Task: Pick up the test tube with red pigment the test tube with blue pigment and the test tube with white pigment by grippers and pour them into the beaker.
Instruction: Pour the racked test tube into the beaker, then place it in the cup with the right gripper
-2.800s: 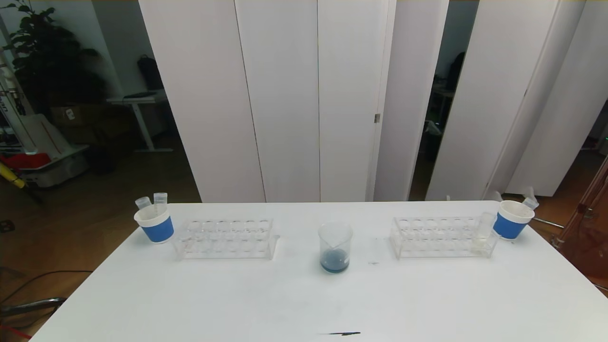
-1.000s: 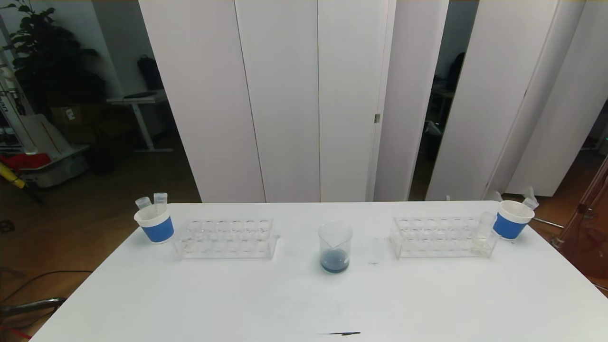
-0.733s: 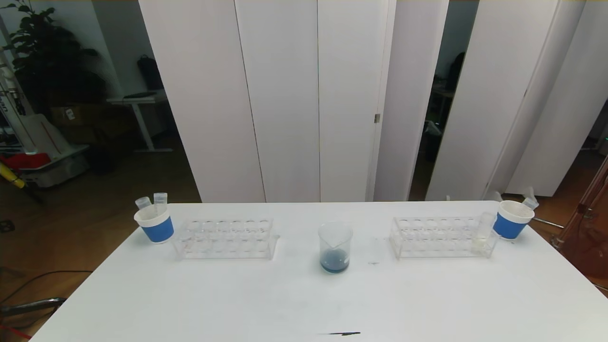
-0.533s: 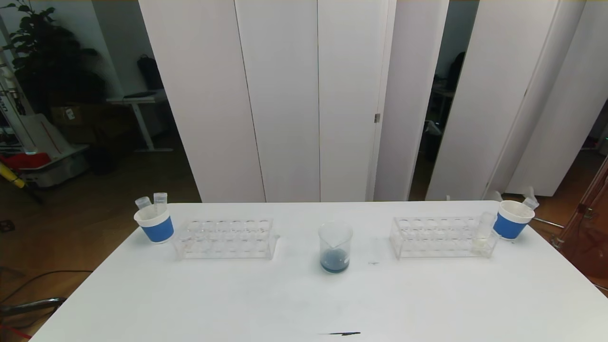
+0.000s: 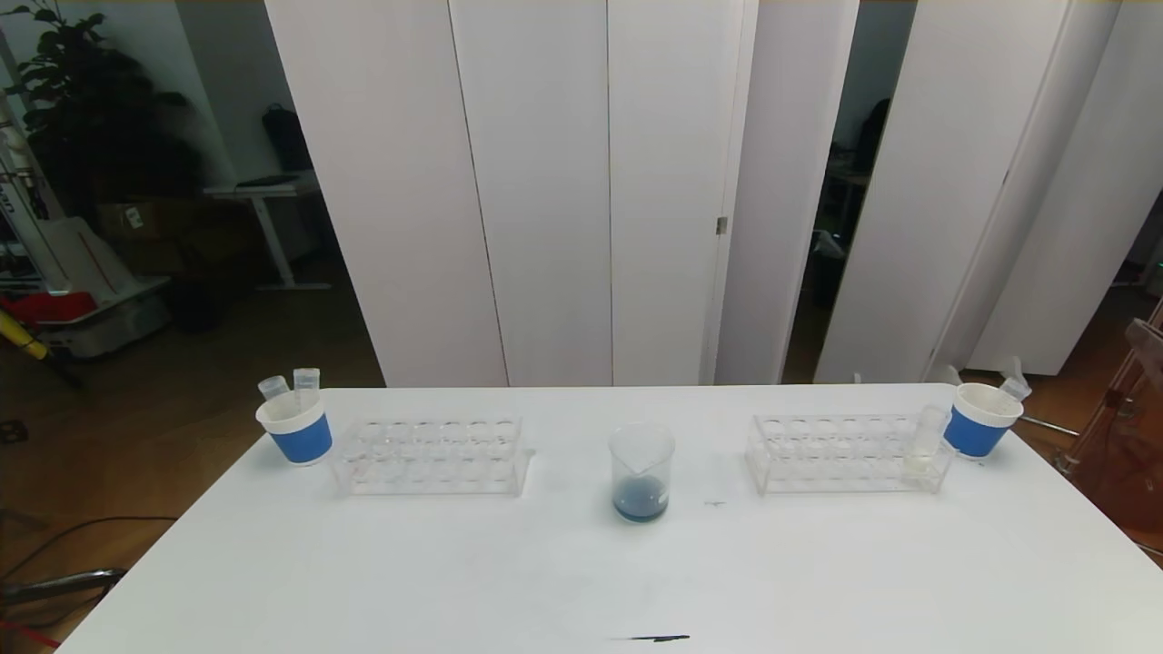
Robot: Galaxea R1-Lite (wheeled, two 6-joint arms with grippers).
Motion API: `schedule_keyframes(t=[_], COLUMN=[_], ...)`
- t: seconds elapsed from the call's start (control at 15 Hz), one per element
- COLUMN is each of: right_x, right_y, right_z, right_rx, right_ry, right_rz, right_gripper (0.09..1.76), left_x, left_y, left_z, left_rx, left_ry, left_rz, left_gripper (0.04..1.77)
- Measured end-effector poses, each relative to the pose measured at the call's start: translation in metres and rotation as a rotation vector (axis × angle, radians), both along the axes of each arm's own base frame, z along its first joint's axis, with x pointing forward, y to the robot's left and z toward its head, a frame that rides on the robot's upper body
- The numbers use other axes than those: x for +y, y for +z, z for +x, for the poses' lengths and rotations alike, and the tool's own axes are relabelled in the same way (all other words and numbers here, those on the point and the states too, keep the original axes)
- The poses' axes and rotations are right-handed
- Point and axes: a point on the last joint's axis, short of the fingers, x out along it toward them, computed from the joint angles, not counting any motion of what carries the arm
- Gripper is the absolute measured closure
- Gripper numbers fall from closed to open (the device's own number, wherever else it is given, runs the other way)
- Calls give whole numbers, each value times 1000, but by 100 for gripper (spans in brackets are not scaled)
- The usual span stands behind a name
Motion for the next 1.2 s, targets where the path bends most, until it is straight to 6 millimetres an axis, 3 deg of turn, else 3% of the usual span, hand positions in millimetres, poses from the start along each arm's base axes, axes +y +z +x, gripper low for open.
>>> schedule_keyframes(t=[0.53, 0.8, 1.2], right_x=[-22, -25, -27], right_y=[-68, -109, -136], right_z=[50, 72, 95], right_rx=[22, 144, 207], right_ry=[3, 59, 117], right_rz=[5, 35, 52], right_gripper=[10, 10, 10], left_x=[0, 0, 0], left_y=[0, 0, 0], left_z=[0, 0, 0], left_rx=[0, 0, 0], left_ry=[0, 0, 0], left_rz=[0, 0, 0], left_gripper=[6, 6, 6])
